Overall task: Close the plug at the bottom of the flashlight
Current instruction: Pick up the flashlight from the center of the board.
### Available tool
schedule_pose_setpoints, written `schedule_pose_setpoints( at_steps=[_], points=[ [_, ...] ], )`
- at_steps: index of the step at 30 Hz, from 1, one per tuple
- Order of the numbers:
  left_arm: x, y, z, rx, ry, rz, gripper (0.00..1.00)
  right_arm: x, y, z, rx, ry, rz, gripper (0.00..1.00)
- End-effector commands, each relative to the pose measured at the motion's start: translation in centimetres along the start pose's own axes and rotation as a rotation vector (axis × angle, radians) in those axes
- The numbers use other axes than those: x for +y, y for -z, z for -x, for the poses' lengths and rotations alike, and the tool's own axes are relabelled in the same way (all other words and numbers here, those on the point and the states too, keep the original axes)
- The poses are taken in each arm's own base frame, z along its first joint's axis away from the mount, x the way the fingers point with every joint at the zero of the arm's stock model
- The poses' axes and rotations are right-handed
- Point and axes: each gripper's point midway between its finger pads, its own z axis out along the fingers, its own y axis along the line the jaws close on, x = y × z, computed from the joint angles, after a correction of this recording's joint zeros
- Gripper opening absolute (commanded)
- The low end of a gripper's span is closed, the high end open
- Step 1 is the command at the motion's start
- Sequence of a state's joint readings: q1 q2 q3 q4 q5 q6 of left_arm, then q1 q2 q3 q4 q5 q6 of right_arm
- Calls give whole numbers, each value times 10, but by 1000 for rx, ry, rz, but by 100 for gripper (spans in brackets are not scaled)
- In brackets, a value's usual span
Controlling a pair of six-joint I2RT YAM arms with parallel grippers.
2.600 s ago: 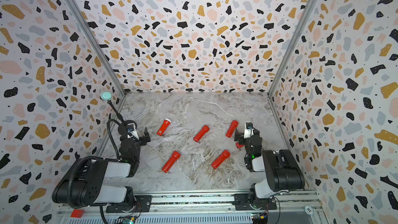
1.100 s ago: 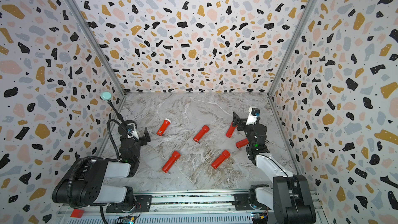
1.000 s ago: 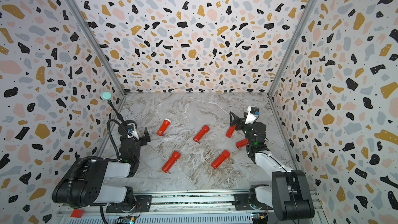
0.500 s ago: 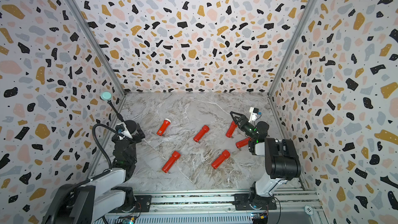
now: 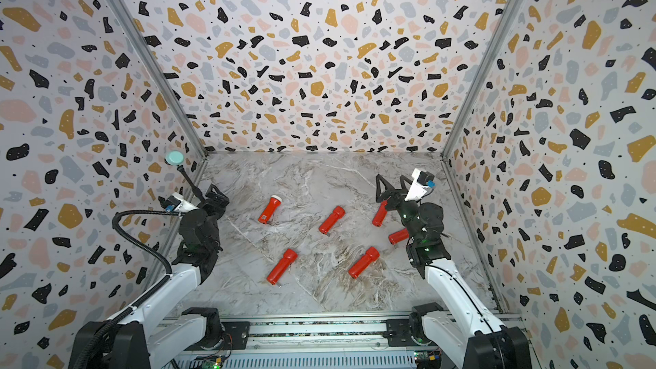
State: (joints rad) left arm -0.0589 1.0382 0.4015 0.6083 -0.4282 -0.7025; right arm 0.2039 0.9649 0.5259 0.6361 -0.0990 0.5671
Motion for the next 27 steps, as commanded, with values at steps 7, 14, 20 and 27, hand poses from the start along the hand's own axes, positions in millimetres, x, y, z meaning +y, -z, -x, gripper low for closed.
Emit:
schedule_pose_setpoints(
  at_steps=[7,14,20,27],
  points=[
    [-27,-6,-37,177,-17,-123,100,-17,5,-37,111,17,-119,99],
    [-43,-19,-65,329,-121,-133,100,4,4,-80,258,107,-146,99],
    [-56,-10,-74,447,-274,-52,100,40,9,-121,367,178,-63,99],
    [-48,-9,-103,697,-507,-6,100,54,24,-157,445,217,-17,99]
  ],
)
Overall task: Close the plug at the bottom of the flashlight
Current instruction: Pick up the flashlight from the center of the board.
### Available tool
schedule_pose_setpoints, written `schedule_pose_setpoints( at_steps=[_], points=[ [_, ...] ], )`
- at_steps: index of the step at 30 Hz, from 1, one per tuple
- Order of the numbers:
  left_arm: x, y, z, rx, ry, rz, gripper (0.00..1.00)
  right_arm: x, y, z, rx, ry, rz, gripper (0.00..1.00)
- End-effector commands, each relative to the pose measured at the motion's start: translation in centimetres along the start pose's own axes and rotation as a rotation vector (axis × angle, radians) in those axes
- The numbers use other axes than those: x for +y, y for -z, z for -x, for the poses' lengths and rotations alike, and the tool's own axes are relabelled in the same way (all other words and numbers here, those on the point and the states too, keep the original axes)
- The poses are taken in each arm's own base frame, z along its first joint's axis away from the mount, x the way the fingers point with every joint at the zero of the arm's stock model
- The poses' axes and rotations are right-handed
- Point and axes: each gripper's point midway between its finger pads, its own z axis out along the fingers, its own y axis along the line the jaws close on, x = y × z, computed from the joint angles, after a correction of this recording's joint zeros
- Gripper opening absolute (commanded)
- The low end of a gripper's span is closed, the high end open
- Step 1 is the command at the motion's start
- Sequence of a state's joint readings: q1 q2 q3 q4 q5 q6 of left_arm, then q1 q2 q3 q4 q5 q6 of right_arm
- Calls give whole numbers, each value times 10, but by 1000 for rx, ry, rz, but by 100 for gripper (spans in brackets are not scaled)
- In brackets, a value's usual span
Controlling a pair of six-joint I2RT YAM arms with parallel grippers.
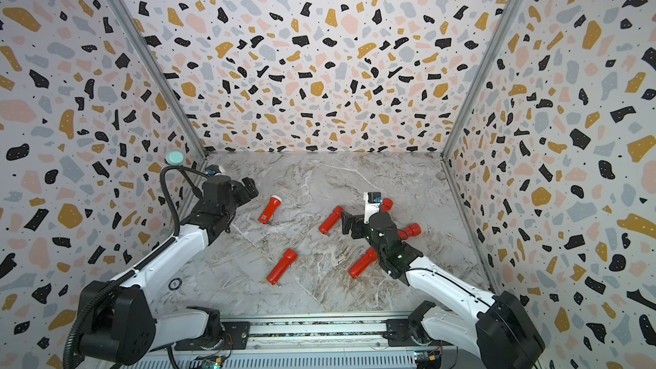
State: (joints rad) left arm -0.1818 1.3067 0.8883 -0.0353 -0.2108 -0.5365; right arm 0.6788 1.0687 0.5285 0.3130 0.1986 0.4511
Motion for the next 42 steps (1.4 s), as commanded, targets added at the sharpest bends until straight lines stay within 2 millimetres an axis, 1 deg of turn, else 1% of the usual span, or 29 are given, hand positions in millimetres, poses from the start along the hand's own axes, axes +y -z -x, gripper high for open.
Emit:
schedule_pose_setpoints(
  at_steps=[1,2,3,4,6,8,12,18,21,26,28,30,33,38,42],
  points=[
    [16,-9,-48,239,-185,70,100,2,2,-8,4,23,-6,99],
    [19,-13,-55,269,-200,82,100,3,2,-13,8,22,0,99],
    [18,-17,-63,294,-200,69,100,3,3,-16,7,21,5,99],
    [13,-20,-72,318,-198,37,99,4,3,-20,9,20,11,99],
    [4,-26,-80,342,-217,3,97,5,4,-27,10,21,25,99],
    [4,-32,-84,366,-259,24,97,8,5,-32,10,23,40,99],
    [-2,-42,-92,400,-284,7,96,14,5,-39,11,29,68,99],
    [-4,-59,-114,483,-364,16,93,21,1,-51,53,42,93,99],
    [1,-66,-116,486,-390,47,93,27,1,-51,50,44,116,99],
    [-2,-72,-115,485,-448,72,91,32,3,-51,45,52,133,99],
    [-3,-76,-118,500,-453,68,91,34,3,-52,46,51,139,99],
    [-9,-77,-120,506,-459,55,91,35,3,-52,48,54,142,99],
    [-14,-79,-121,504,-511,79,91,36,3,-53,49,55,144,100],
    [-10,-80,-125,521,-527,104,91,36,4,-52,45,57,140,100],
    [-8,-83,-134,551,-536,99,89,36,4,-52,44,58,140,100]
  ],
)
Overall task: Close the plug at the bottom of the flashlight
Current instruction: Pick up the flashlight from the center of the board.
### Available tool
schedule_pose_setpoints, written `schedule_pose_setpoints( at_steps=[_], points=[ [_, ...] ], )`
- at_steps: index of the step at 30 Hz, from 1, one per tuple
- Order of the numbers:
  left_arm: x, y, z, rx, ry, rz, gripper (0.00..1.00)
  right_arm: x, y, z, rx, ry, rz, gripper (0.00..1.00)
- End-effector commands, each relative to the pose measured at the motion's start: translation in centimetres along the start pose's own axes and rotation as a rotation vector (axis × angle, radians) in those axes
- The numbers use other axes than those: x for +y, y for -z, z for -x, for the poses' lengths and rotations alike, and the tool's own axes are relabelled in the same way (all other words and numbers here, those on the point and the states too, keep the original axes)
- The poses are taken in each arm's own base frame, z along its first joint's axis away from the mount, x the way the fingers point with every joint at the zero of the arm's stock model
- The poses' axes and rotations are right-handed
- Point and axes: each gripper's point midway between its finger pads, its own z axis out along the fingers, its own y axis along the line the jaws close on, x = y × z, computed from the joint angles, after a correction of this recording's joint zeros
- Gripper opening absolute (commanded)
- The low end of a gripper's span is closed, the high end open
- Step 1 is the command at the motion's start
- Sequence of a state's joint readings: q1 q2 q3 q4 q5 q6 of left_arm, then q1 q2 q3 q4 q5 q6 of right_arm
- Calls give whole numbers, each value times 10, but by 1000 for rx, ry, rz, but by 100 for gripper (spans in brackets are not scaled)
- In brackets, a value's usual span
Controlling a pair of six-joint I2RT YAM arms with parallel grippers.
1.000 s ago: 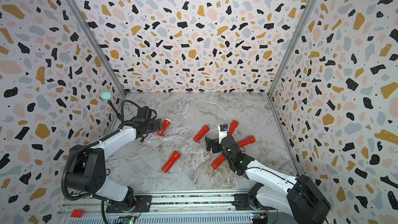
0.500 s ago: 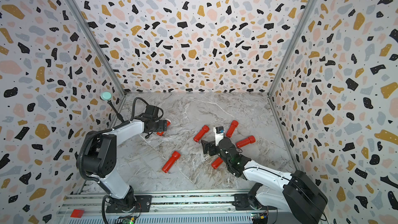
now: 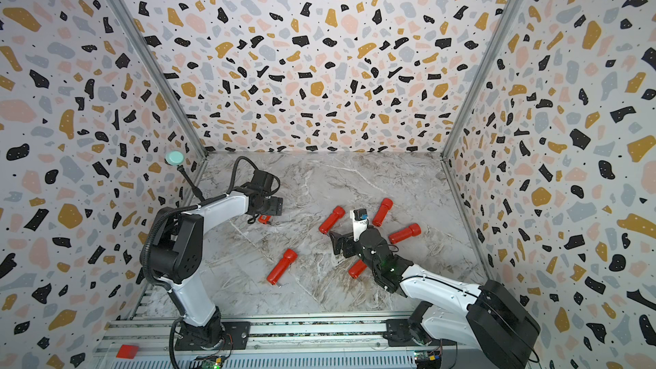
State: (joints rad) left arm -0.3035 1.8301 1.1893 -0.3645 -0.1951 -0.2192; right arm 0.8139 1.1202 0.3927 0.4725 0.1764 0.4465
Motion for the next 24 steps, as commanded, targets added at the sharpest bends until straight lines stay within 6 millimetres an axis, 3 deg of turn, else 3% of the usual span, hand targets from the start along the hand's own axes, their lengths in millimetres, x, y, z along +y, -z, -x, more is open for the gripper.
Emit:
schedule_pose_setpoints(
  at_steps=[1,24],
  points=[
    [2,-5,-5,32,-28,16,88,4,2,8,-28,6,8,100],
    [-1,-29,-14,93,-30,27,75,5,0,5,-20,14,-1,100]
  ],
)
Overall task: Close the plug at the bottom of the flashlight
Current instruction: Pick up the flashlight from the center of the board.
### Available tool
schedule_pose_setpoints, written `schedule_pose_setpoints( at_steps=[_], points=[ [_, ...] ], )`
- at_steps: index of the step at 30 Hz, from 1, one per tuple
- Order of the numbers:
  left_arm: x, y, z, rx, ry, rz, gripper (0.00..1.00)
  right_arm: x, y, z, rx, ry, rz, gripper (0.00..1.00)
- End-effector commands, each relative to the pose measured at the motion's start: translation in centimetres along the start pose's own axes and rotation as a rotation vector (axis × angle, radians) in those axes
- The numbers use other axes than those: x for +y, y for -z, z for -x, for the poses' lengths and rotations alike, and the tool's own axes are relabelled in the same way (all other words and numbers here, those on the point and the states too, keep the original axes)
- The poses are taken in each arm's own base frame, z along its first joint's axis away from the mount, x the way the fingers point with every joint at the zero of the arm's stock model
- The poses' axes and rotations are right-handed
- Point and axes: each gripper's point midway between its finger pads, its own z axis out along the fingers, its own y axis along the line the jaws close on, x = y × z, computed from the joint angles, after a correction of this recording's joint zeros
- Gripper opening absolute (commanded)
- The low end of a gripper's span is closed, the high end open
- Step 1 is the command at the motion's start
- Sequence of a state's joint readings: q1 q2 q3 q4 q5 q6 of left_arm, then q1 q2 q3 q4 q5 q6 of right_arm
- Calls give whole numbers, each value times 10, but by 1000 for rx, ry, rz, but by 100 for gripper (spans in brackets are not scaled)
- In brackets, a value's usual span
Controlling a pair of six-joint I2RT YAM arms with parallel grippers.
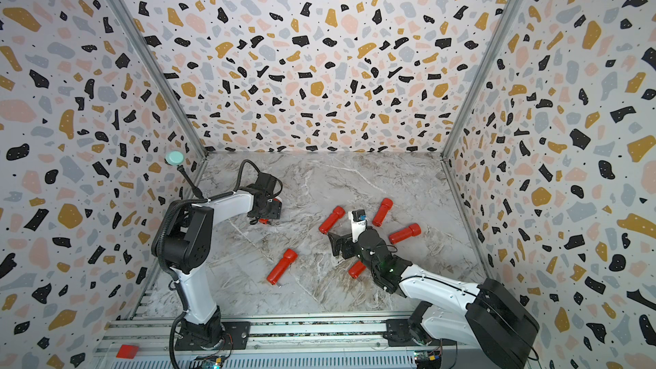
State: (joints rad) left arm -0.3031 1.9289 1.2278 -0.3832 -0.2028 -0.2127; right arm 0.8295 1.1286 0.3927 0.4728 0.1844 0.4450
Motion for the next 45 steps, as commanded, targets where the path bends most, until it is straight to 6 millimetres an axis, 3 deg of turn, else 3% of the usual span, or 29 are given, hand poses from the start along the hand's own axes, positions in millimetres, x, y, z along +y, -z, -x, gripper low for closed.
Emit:
schedule_pose_setpoints(
  at_steps=[1,20,34,41,45],
  points=[
    [1,-4,-1,22,-10,9,75,2,0,8,-29,6,-5,100],
    [2,-13,-11,64,-19,26,57,1,1,9,-40,9,-20,100],
    [5,-16,-18,86,-15,43,51,0,1,9,-42,10,-28,100],
    [6,-17,-18,87,-15,52,42,0,2,10,-45,11,-28,99],
    [7,-18,-19,90,-14,58,31,1,2,10,-46,11,-26,100]
  ],
)
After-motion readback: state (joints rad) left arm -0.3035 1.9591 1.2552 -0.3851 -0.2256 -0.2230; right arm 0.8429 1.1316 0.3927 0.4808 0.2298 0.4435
